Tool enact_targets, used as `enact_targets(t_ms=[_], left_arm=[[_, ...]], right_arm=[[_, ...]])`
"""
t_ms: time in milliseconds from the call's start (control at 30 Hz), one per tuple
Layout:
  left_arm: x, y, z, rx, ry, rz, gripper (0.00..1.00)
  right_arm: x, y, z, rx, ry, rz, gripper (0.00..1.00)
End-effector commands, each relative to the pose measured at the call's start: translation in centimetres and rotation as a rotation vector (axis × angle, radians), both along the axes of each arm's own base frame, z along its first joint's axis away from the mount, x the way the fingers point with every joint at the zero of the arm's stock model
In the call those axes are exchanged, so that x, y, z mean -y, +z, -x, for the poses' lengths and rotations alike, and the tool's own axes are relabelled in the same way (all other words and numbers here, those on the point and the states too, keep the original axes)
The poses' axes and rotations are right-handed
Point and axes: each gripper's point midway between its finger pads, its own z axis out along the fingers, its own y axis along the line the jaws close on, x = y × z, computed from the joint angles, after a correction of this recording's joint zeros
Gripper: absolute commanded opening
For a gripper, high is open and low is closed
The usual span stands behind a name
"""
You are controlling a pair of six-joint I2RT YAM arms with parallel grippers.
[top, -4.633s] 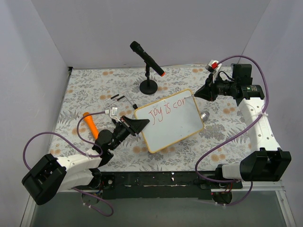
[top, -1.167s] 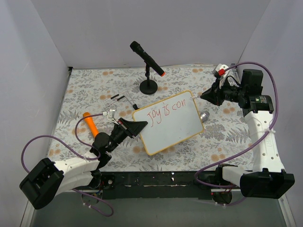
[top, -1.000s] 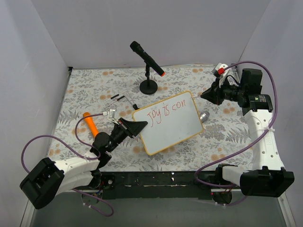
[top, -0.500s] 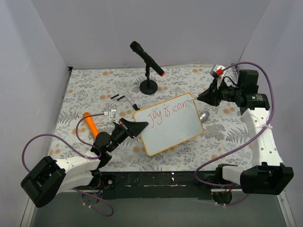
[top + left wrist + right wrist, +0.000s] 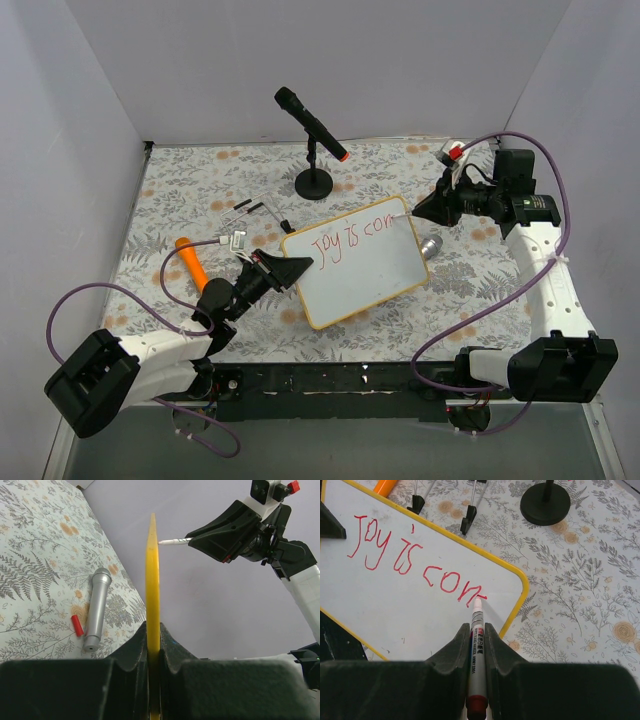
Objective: Write a sentence on the whiteboard
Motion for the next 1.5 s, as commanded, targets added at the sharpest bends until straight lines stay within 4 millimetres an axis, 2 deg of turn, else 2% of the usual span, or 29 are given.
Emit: enact_targets(t_ms=[0,200,433,767,1000,1467], left_arm=[[-0.4,5.7,0.5,0.125,-0.012,0.141,0.00],[-0.3,5.6,0.5,0.125,-0.013,0.141,0.00],[-0.4,5.6,0.5,0.124,-0.013,0.140,0.00],[-0.4,5.5,0.5,0.119,-0.013,0.142,0.00],[-0.3,5.5,0.5,0.121,-0.016,0.143,0.00],[-0.6,5.4,0.5,0.118,-0.002,0.146,0.00]], right_arm=[[-0.7,1.2,-0.2,0.035,0.030,-0.024,0.01],[0.0,0.6,-1.1,0.030,-0.030,0.013,0.01],[1.3,1.0,-2.5,0.064,-0.123,0.057,0.01],[0.0,2.8,-2.2,0.084,-0.043,-0.006,0.01],[0.0,2.1,-2.6,0.059,-0.055,-0.010,0.01],[0.2,-0.4,0.4,0.006,-0.020,0.031,0.01]])
